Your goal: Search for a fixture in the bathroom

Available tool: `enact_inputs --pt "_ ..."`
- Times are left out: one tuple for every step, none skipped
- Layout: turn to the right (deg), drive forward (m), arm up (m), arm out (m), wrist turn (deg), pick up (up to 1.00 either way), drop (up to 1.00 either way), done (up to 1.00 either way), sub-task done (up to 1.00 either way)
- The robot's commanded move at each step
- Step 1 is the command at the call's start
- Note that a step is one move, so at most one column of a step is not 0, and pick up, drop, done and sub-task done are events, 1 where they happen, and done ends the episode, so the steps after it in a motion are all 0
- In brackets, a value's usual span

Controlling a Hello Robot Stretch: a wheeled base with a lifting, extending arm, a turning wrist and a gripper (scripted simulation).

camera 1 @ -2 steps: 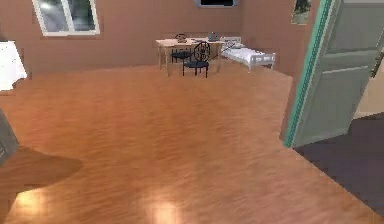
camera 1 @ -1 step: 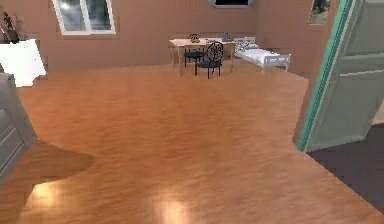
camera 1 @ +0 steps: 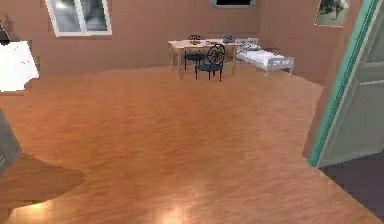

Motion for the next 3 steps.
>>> enact_inputs --pt "45.0 0.0 0.0 0.0 0.0 0.0 0.0 0.0 0.0" --pt "24.0 0.0 0.0 0.0 0.0 0.0 0.0 0.0 0.0" --pt "0.0 1.0 0.0 0.0 0.0 0.0 0.0 0.0 0.0"
